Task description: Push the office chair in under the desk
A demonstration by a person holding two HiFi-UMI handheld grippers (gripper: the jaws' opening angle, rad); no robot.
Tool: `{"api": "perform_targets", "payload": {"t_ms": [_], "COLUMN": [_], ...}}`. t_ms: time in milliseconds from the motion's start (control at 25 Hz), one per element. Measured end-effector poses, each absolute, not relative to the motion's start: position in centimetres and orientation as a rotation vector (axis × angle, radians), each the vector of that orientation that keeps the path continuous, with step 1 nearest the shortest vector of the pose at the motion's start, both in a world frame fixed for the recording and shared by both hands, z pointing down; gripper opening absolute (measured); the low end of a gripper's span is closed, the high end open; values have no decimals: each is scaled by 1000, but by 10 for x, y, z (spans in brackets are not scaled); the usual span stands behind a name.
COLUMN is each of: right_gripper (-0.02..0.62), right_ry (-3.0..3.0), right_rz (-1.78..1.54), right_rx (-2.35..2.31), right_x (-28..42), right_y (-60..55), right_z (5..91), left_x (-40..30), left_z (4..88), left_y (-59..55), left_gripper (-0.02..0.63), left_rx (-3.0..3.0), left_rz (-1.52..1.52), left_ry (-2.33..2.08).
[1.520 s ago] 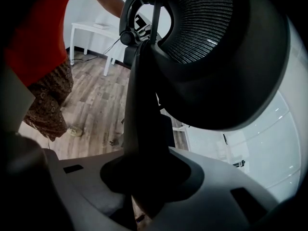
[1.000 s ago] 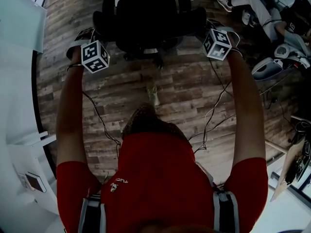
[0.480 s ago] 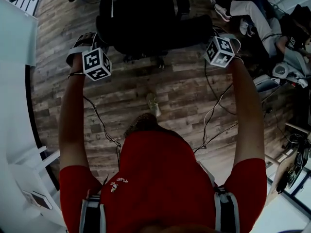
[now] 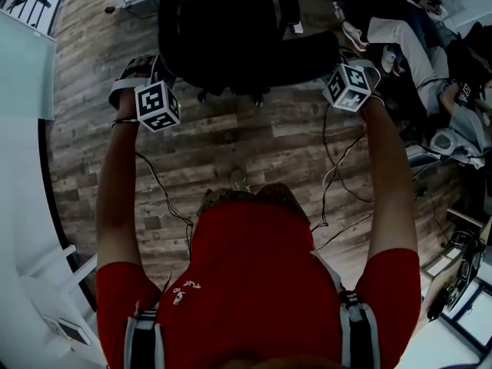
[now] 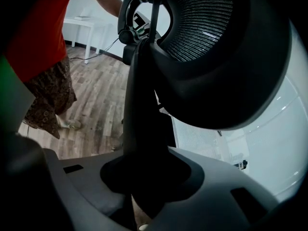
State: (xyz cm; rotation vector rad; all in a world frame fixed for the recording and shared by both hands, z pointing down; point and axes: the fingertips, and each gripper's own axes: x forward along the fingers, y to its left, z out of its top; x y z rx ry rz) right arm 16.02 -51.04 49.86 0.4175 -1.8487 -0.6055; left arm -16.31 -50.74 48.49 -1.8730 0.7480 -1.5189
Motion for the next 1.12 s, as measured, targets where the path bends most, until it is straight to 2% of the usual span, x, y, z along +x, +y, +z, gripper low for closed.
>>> {"api": "perform_targets", "payload": {"t_ms": [1120], "right_gripper": [127], "right_ry": [-1878], "right_rz": [-677], "right_rx": [315], "right_x": [207], "right_y": [-806], "right_z": [504], "left_x": [-115], "left_z": [490], "left_y": [-769], "left_gripper": [115], "left_rx": [-1867], "left_rz": [-1649], "left_ry": [848]}}
